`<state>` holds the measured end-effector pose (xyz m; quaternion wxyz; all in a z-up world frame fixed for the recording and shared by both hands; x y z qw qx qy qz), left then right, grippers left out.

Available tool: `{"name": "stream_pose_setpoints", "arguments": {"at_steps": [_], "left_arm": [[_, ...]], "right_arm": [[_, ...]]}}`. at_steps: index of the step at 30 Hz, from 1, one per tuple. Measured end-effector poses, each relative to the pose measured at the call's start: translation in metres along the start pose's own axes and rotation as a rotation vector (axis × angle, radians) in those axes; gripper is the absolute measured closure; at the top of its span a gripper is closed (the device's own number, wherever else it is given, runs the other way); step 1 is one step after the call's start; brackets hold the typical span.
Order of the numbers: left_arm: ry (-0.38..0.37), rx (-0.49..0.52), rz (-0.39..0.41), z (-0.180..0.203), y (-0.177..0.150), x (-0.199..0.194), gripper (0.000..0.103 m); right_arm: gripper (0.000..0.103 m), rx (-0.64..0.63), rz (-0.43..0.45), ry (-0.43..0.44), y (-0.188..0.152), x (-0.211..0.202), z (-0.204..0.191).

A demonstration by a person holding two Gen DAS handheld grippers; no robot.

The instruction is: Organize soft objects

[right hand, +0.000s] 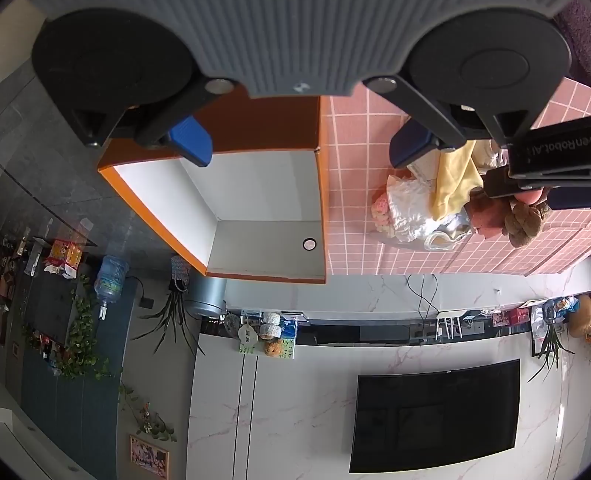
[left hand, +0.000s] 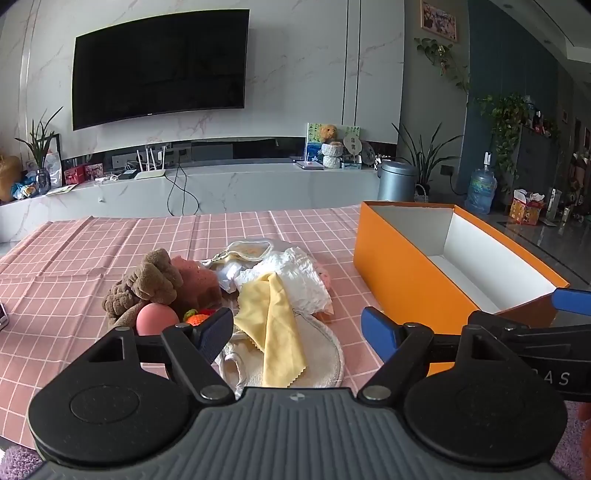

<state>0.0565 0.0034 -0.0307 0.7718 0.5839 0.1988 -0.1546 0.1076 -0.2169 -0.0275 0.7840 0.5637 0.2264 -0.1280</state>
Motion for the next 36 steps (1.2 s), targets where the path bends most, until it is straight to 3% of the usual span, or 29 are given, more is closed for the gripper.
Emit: {"name": "stream_pose_setpoints", "arguments": {"at_steps": [36], "left_arm": [[0.0, 0.008, -0.019, 0.0008, -0.0067, 0.0008, 0.011]], "right_arm": [[0.003, 0.002, -0.023, 0.0, -0.006, 0.0051, -0.0023]]}}
Point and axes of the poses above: each gripper's, at about its wrist camera, not at the fingertips, and x roughly the way its jaws point, z to its right, y to its top, the point moved 7 cm from there along x, roughly the way its jaws point, and after that the axes turned 14 degrees about -x, right-handed, at the moved point
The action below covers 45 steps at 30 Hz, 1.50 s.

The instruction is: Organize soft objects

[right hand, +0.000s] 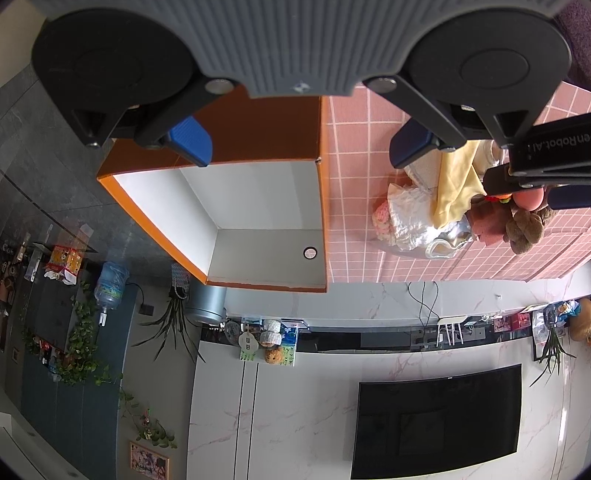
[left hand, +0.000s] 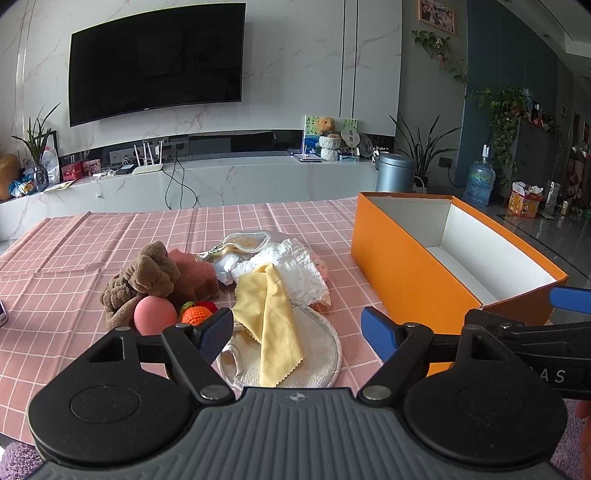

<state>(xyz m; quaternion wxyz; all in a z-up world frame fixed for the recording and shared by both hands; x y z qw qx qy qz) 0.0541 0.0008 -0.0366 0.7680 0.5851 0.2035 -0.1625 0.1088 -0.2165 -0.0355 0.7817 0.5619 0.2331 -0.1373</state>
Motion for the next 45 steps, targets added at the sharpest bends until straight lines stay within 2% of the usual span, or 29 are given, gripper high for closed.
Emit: {"name": "stream_pose_setpoints", "arguments": {"at_steps": [45], "left_arm": [[-0.003, -0.008, -0.012, -0.0017, -0.0038, 0.0019, 0.011]], "right_arm": [[0.003, -0.01, -0.012, 0.01, -0.0007, 0.0016, -0.0025]]}}
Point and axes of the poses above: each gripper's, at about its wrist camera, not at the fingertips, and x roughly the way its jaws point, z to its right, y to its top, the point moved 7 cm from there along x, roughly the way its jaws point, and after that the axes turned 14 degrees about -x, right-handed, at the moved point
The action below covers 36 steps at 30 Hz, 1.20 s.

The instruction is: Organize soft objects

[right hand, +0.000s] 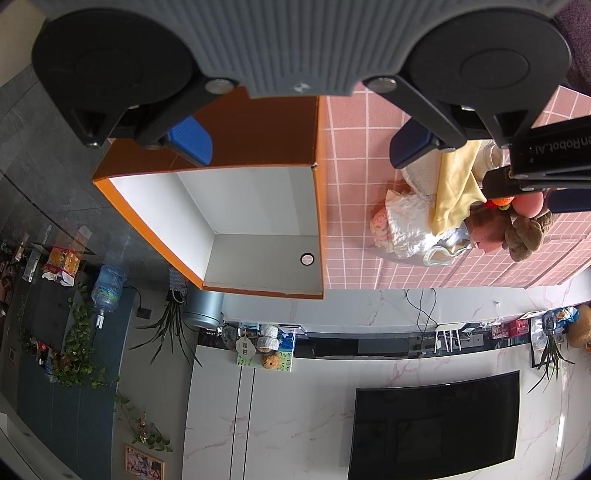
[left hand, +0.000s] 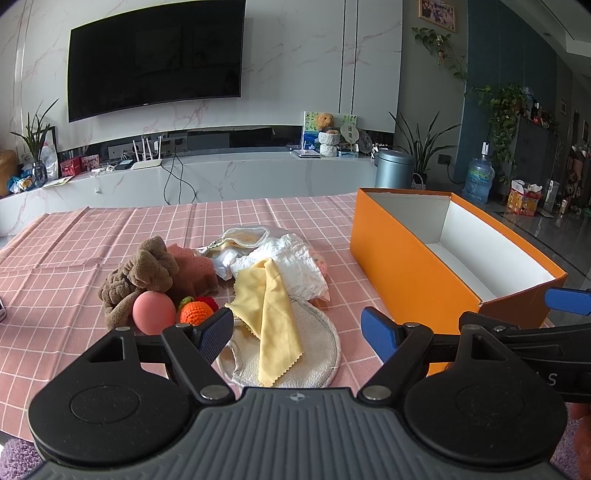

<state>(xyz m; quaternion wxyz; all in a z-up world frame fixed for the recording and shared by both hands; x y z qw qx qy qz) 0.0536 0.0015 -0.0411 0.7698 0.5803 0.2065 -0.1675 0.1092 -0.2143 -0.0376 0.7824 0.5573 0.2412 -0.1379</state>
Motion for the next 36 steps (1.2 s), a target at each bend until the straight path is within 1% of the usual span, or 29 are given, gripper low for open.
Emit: {"name": "stream_pose_setpoints", "arguments": {"at_steps": [3, 6, 9, 10, 12, 13, 15, 17, 18, 19, 21, 22, 23, 25, 28, 29, 32, 33, 34, 36], "left_arm": [[-0.008, -0.026, -0.014, -0.005, -0.003, 0.0, 0.012], [-0.007, -0.063, -0.023, -0.013, 0.0, -0.001, 0.014], [0.0, -0.105, -0.024, -0.024, 0.005, -0.002, 0.018], [-0.006, -0.106, -0.027, -0.026, 0.006, -0.002, 0.02], [0.0, -0.111, -0.032, -0.033, 0.009, 0.0, 0.02], [0.009, -0.113, -0.029, -0.037, 0.011, 0.001, 0.02], [0.018, -0.12, -0.026, -0.046, 0.015, 0.005, 0.02], [0.019, -0.107, -0.047, -0.053, 0.017, 0.01, 0.024], [0.024, -0.085, -0.051, -0.057, 0.018, 0.013, 0.027], [0.035, -0.071, -0.06, -0.062, 0.018, 0.016, 0.031], [0.034, -0.08, -0.091, -0.074, 0.019, 0.025, 0.034], [0.035, -0.088, -0.099, -0.08, 0.019, 0.029, 0.037], [0.037, -0.095, -0.102, -0.086, 0.02, 0.033, 0.037], [0.045, -0.092, -0.101, -0.096, 0.021, 0.04, 0.037], [0.063, -0.118, -0.109, -0.111, 0.021, 0.052, 0.037], [0.062, -0.133, -0.113, -0.117, 0.022, 0.056, 0.037], [0.071, -0.167, -0.117, -0.13, 0.024, 0.066, 0.037], [0.075, -0.183, -0.126, -0.134, 0.026, 0.07, 0.039], [0.075, -0.208, -0.139, -0.139, 0.027, 0.074, 0.039], [0.073, -0.265, -0.162, -0.147, 0.029, 0.08, 0.039]], "right_arm": [[0.003, -0.019, 0.022, 0.007, 0.003, -0.002, -0.004], [0.003, -0.049, 0.065, 0.029, 0.008, -0.004, -0.011], [0.003, -0.103, 0.109, 0.05, 0.016, -0.005, -0.021], [0.003, -0.124, 0.126, 0.058, 0.019, -0.005, -0.026], [0.004, -0.165, 0.168, 0.077, 0.025, -0.004, -0.035], [0.006, -0.19, 0.189, 0.101, 0.029, -0.003, -0.041], [0.01, -0.263, 0.203, 0.139, 0.035, 0.002, -0.056], [0.018, -0.325, 0.219, 0.188, 0.04, 0.01, -0.069], [0.019, -0.335, 0.223, 0.223, 0.042, 0.014, -0.075], [0.019, -0.338, 0.222, 0.248, 0.045, 0.019, -0.079], [0.029, -0.349, 0.207, 0.292, 0.051, 0.031, -0.089], [0.036, -0.358, 0.192, 0.31, 0.053, 0.038, -0.095], [0.045, -0.365, 0.175, 0.33, 0.056, 0.046, -0.101], [0.049, -0.352, 0.135, 0.375, 0.06, 0.06, -0.112], [0.062, -0.34, 0.091, 0.447, 0.066, 0.079, -0.132], [0.064, -0.34, 0.079, 0.47, 0.067, 0.084, -0.139], [0.065, -0.342, 0.041, 0.514, 0.07, 0.101, -0.158], [0.066, -0.348, 0.027, 0.529, 0.071, 0.107, -0.164], [0.07, -0.351, 0.015, 0.546, 0.072, 0.112, -0.17], [0.071, -0.361, 0.002, 0.58, 0.072, 0.118, -0.181]]}}
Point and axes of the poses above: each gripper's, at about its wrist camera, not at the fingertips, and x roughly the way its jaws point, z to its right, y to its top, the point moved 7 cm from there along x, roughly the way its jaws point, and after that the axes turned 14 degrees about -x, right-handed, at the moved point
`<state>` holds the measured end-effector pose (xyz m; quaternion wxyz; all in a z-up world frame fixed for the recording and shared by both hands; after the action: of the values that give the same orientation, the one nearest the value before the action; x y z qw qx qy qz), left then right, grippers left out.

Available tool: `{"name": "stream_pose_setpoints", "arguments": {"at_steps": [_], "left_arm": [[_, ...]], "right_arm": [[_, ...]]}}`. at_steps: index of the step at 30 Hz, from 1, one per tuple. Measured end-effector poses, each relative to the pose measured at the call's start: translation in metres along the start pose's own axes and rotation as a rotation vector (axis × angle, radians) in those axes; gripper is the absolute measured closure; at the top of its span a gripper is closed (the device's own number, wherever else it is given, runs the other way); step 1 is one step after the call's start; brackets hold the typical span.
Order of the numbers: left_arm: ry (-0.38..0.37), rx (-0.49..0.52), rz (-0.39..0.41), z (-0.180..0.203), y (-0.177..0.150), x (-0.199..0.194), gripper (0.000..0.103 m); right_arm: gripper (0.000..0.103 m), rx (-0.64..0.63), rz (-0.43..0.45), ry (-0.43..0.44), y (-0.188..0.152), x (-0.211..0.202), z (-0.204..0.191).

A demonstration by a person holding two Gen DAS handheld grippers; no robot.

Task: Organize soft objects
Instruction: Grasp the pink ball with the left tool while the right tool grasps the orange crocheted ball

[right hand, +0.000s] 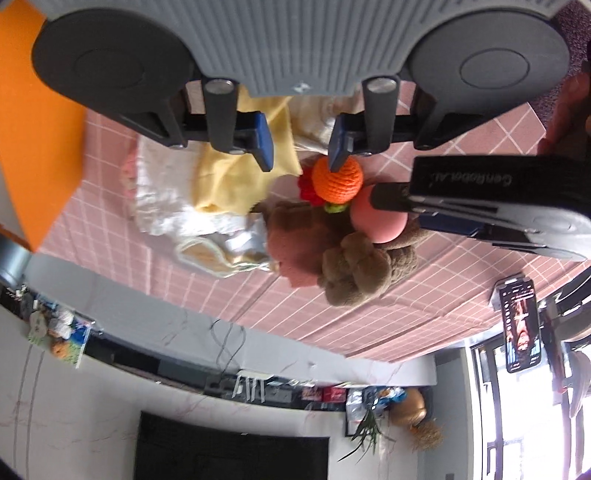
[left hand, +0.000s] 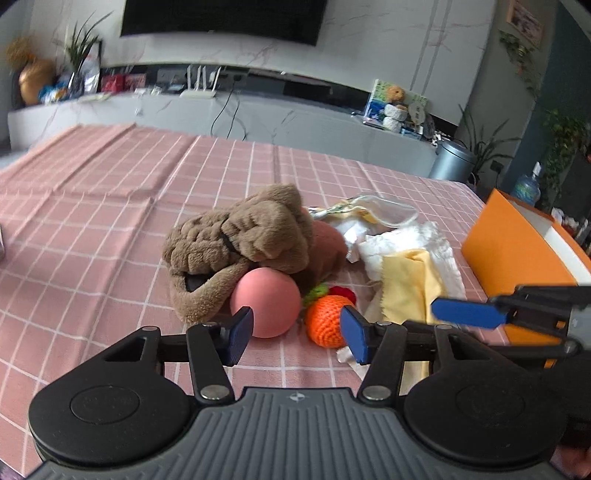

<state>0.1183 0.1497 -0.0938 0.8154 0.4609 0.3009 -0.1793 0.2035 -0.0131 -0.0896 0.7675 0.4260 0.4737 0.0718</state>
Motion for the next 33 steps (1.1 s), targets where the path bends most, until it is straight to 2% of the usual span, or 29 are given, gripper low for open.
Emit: {"name": "stream_pose_setpoints", "arguments": {"at_steps": [2, 5, 7, 13, 16, 20, 23, 24, 26, 33], "left_arm": [[-0.007, -0.044, -0.033, -0.004, 0.004, 0.006, 0.039], [0.015, -0.058, -0.067, -0.007, 0.007, 0.019, 0.038], [0.034, -0.061, -0.067, -0.009, 0.011, 0.024, 0.033], [0.094, -0.065, -0.063, -0.013, 0.02, 0.031, 0.026], [0.12, -0.041, -0.06, -0.015, 0.02, 0.037, 0.026], [0.113, -0.078, -0.075, -0.019, 0.021, 0.048, 0.026], [0.124, -0.083, -0.069, -0.019, 0.02, 0.054, 0.03], [0.128, -0.079, -0.068, -0.019, 0.02, 0.055, 0.037], [0.133, -0.068, -0.063, -0.018, 0.019, 0.056, 0.042], [0.135, -0.059, -0.042, -0.014, 0.018, 0.049, 0.047]], "right_arm": [[0.071, -0.014, -0.004, 0.025, 0.003, 0.009, -0.005], [0.071, -0.021, -0.009, 0.049, 0.007, 0.023, -0.008], [0.069, -0.032, -0.018, 0.066, 0.008, 0.032, -0.01], [0.061, -0.043, -0.024, 0.084, 0.008, 0.049, -0.013], [0.061, -0.043, -0.024, 0.09, 0.01, 0.056, -0.015], [0.062, -0.045, -0.034, 0.079, 0.009, 0.064, -0.017], [0.062, -0.04, -0.032, 0.076, 0.007, 0.065, -0.017], [0.062, -0.039, -0.031, 0.076, 0.008, 0.065, -0.016], [0.062, -0.035, -0.029, 0.076, 0.008, 0.066, -0.016], [0.063, -0.018, -0.016, 0.065, 0.006, 0.056, -0.011]]}}
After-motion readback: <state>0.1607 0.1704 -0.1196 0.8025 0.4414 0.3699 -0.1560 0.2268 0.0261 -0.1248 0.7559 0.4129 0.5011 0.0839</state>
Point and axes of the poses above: each gripper's, at about its wrist camera, not at the fingertips, and x roughly the way its jaws point, z to its right, y to its top, the point moved 7 cm from there along x, roughly the way its jaws point, and after that the axes turned 14 degrees about -x, right-handed, at the moved point
